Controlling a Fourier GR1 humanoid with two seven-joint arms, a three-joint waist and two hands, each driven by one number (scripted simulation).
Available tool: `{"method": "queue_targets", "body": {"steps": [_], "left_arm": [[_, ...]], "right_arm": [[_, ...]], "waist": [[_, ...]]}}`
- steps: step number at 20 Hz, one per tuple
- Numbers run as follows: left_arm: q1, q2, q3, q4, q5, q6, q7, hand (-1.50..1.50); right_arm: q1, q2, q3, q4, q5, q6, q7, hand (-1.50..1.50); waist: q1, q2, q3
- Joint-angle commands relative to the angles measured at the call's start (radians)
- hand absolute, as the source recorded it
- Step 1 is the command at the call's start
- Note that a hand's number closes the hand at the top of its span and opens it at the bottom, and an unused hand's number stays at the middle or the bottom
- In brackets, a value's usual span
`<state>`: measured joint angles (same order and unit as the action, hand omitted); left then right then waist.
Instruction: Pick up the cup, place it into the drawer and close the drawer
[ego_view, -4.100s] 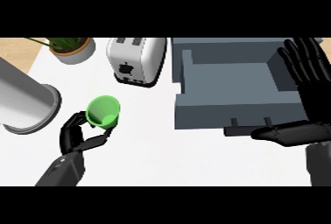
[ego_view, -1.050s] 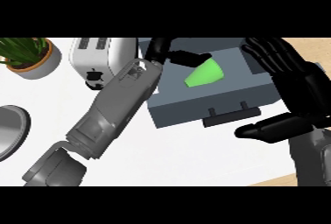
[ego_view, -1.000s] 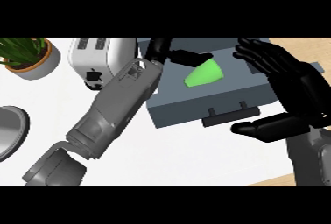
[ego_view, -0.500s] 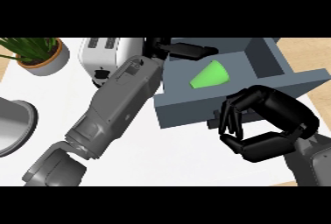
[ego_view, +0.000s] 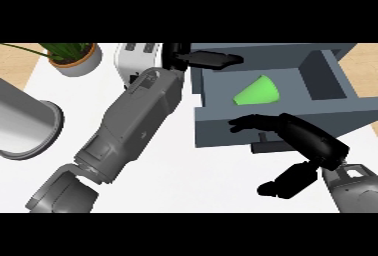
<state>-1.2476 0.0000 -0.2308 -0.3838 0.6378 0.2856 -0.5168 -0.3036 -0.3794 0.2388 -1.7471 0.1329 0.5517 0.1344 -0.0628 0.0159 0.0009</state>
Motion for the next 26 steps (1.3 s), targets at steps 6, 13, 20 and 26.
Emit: {"method": "queue_targets", "body": {"steps": [6, 13, 20, 26], "left_arm": [[0.116, 0.0, 0.005, -0.054, 0.021, -0.069, -0.067, -1.5], [0.245, 0.081, -0.002, -0.188, 0.013, -0.133, -0.047, -1.5], [0.321, 0.156, 0.005, -0.262, 0.031, -0.21, -0.013, -1.5], [0.343, 0.184, 0.009, -0.311, 0.039, -0.212, 0.022, -1.5]], "right_arm": [[-0.064, 0.07, 0.144, 0.461, 0.336, -0.158, -0.193, -1.5], [-0.234, 0.085, 0.054, 0.878, 0.401, -0.291, -0.367, 1.5], [-0.424, 0.06, -0.091, 1.113, 0.357, -0.375, -0.526, 1.5], [-0.591, -0.005, -0.202, 1.237, 0.313, -0.399, -0.523, 1.5]], "waist": [[0.092, 0.0, 0.001], [0.16, -0.007, 0.002], [0.191, 0.008, 0.004], [0.225, 0.017, 0.005]]}}
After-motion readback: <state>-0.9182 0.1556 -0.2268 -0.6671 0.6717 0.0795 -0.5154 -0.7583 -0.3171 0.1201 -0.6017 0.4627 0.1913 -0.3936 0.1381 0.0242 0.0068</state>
